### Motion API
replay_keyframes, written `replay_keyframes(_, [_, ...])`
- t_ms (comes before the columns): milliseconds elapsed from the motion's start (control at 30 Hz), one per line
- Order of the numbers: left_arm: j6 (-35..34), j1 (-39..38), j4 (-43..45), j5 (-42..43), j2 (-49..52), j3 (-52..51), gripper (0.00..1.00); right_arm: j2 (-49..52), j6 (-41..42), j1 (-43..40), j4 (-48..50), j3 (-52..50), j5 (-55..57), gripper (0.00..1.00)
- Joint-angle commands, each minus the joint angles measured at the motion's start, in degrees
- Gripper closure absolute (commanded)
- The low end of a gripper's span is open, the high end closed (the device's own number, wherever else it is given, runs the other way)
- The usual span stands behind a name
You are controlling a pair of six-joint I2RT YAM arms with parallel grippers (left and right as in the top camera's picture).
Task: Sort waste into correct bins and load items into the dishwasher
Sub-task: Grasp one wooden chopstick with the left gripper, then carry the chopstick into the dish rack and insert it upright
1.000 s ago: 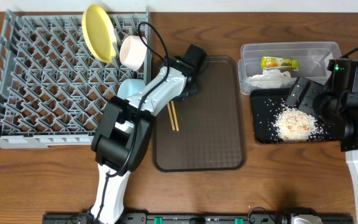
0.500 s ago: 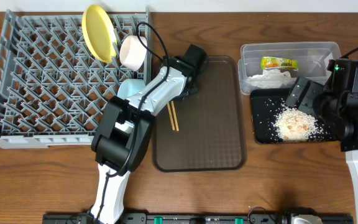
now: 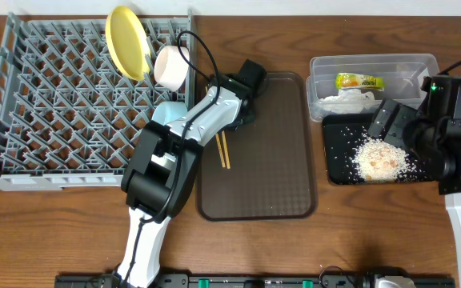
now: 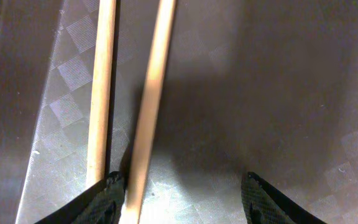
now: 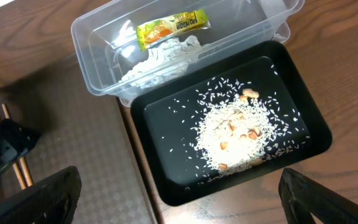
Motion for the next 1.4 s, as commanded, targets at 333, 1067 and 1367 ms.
replay_keyframes(333, [-0.6, 0.2, 0.2, 3.9, 1.7, -0.2, 0.92, 0.1, 0.5, -0.5, -0.2, 0.6, 0.7, 0.01])
replay_keyframes(1067, [31.5, 1.7, -4.6, -4.4, -27.5, -0.1, 0.92, 0.1, 0.5, -0.5, -0.2, 0.6, 0.8, 0.01])
replay_keyframes(1367, [45.1, 12.9, -13.3, -20.3, -30.4, -0.2, 0.92, 0.1, 0.5, -0.5, -0.2, 0.6, 0.7, 0.01])
